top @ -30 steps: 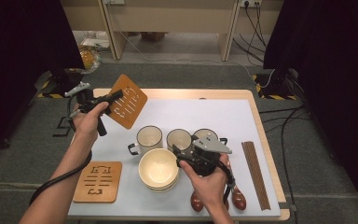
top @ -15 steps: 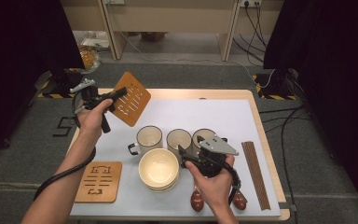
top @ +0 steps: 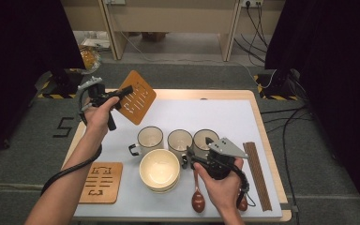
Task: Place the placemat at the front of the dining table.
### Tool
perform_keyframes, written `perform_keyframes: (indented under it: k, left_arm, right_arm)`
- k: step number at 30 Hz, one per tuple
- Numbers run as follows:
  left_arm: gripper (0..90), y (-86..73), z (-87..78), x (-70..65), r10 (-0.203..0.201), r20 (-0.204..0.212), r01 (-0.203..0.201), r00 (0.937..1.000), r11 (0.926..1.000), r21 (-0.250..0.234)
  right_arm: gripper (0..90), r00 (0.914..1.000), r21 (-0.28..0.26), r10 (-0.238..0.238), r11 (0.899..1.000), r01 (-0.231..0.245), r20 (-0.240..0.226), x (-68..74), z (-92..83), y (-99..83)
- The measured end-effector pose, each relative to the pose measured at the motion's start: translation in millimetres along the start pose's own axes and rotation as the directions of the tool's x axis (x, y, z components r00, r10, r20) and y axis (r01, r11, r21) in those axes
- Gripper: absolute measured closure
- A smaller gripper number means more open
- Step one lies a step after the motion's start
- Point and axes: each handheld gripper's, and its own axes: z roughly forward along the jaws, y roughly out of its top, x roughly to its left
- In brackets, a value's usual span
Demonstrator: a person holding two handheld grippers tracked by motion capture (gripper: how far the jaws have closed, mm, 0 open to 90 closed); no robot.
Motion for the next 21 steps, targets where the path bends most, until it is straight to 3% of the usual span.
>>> perform_keyframes:
  k: [21]
  left_arm:
    - [86.1,1.4,23.2,-6.5,0.002,0.001,-0.002,1.0,0.9998,0.019]
  right_arm:
    - [29.1,0.9998,0.001,0.005,1.0,-0.005,0.019,-9.6,-5.9,-11.8]
